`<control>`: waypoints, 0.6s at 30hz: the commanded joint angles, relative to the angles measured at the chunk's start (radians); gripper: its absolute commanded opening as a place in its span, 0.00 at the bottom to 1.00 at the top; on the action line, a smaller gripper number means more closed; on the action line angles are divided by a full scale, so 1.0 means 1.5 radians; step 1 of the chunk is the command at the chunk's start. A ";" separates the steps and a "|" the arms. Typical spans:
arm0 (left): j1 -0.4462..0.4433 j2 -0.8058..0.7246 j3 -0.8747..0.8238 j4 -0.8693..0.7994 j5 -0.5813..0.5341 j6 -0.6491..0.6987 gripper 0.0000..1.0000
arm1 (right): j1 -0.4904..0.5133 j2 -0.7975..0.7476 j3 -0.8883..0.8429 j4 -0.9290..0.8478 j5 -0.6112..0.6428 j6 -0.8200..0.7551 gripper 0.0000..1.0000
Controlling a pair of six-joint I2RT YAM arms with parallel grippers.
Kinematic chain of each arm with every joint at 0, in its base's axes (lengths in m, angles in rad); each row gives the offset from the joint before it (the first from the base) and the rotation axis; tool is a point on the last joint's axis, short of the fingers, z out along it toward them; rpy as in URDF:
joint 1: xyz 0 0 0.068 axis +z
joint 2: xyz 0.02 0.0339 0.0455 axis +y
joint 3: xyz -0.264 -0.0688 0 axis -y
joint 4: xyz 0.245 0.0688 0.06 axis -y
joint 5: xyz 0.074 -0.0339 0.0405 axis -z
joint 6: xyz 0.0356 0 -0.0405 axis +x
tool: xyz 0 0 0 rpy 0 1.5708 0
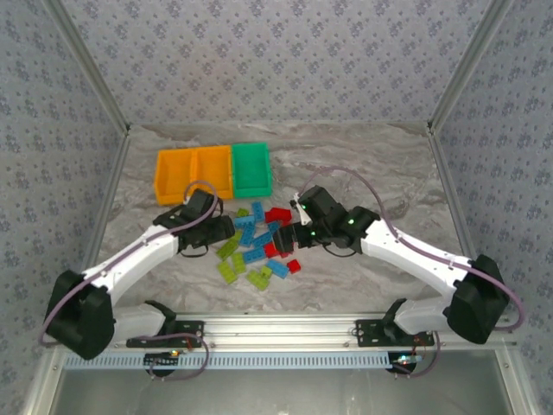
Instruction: Sort the legos into containers by color
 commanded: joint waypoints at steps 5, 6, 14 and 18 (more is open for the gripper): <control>-0.061 0.068 0.014 -0.022 0.023 0.054 0.59 | 0.011 0.011 0.017 -0.026 0.051 0.007 0.98; -0.066 0.075 0.016 -0.028 0.024 0.072 0.60 | 0.011 0.012 0.013 -0.023 0.050 0.011 0.98; -0.067 0.138 0.031 -0.048 -0.009 0.139 0.69 | 0.017 0.032 0.025 -0.021 0.046 0.017 0.98; -0.065 0.165 0.047 -0.051 -0.039 0.160 0.71 | 0.021 0.033 0.028 -0.030 0.056 0.017 0.98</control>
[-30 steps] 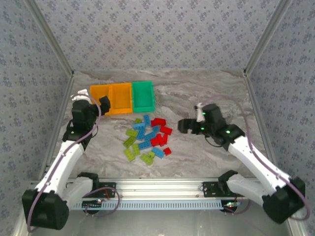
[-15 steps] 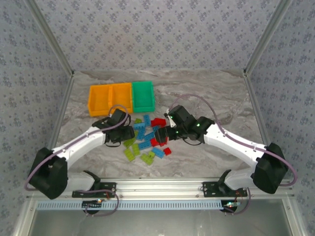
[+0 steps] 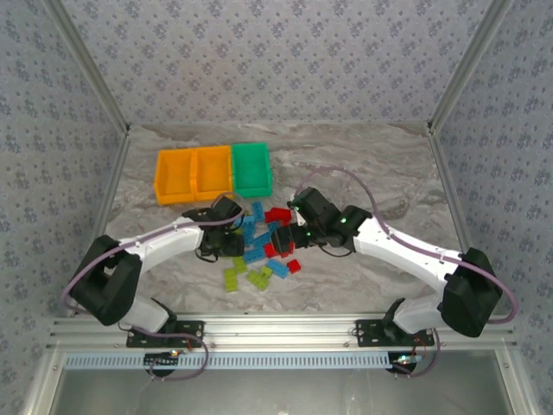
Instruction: Sort the legos into containers by color
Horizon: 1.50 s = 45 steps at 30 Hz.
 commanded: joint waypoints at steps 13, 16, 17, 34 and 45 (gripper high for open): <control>0.011 0.063 0.019 0.002 -0.046 0.018 0.44 | 0.024 0.003 0.030 -0.028 0.037 0.018 0.98; 0.010 0.038 0.012 0.012 -0.042 0.003 0.34 | 0.033 -0.010 0.026 -0.010 0.032 0.014 0.99; 0.011 0.022 0.010 0.015 -0.042 -0.001 0.32 | 0.035 -0.019 0.023 0.001 0.030 0.013 0.99; 0.353 0.025 0.228 0.087 -0.094 0.099 0.28 | 0.043 -0.136 -0.021 0.072 0.051 0.025 0.99; 0.414 0.278 0.396 0.109 -0.026 0.139 0.43 | 0.047 -0.170 -0.028 0.036 0.086 0.033 0.99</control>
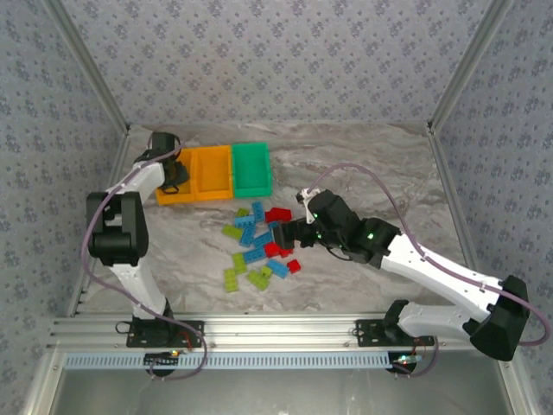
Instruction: Sort the legos into containers by color
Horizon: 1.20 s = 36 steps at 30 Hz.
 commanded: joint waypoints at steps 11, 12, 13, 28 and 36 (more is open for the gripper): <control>-0.033 -0.229 -0.048 -0.020 0.096 -0.025 0.45 | -0.010 0.015 -0.004 -0.016 0.075 0.007 1.00; -0.059 -0.270 -0.062 -0.025 0.096 -0.023 0.45 | -0.019 0.025 -0.004 -0.013 0.080 -0.002 1.00; -0.091 -0.309 -0.073 -0.035 0.094 -0.020 0.45 | -0.031 0.038 -0.004 -0.007 0.084 -0.016 1.00; -0.420 -0.705 -0.211 -0.311 -0.010 0.126 0.75 | -0.180 0.411 0.123 0.155 -0.145 -0.135 1.00; -0.421 -0.743 -0.294 -0.253 -0.004 0.145 0.99 | -0.196 0.510 0.174 0.180 -0.138 0.058 1.00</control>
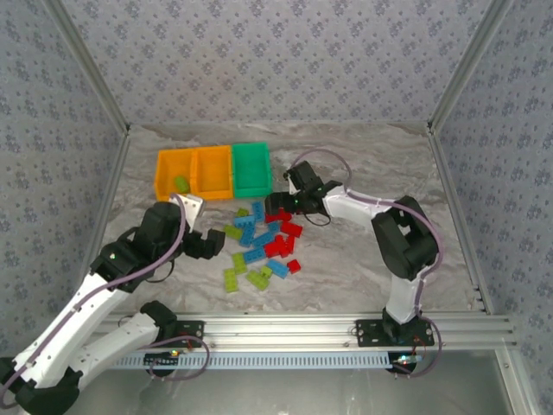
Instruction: Sort the legos into containers by color
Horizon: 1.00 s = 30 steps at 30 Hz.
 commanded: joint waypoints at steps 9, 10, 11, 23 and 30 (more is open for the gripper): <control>-0.002 0.031 0.005 -0.007 -0.031 0.026 0.99 | 0.004 0.050 -0.001 0.026 -0.062 0.145 0.98; -0.001 0.027 0.003 -0.006 -0.031 0.025 0.99 | 0.004 0.050 -0.006 0.029 -0.061 0.149 0.96; 0.000 0.024 0.001 -0.006 -0.033 0.025 0.99 | 0.003 0.053 -0.008 0.032 -0.059 0.151 0.94; 0.013 0.000 -0.013 0.005 -0.037 0.027 0.99 | 0.005 -0.018 -0.011 -0.011 -0.005 0.129 0.61; 0.061 -0.024 -0.016 0.020 -0.014 0.018 0.99 | 0.071 -0.170 -0.023 0.003 0.164 -0.002 0.59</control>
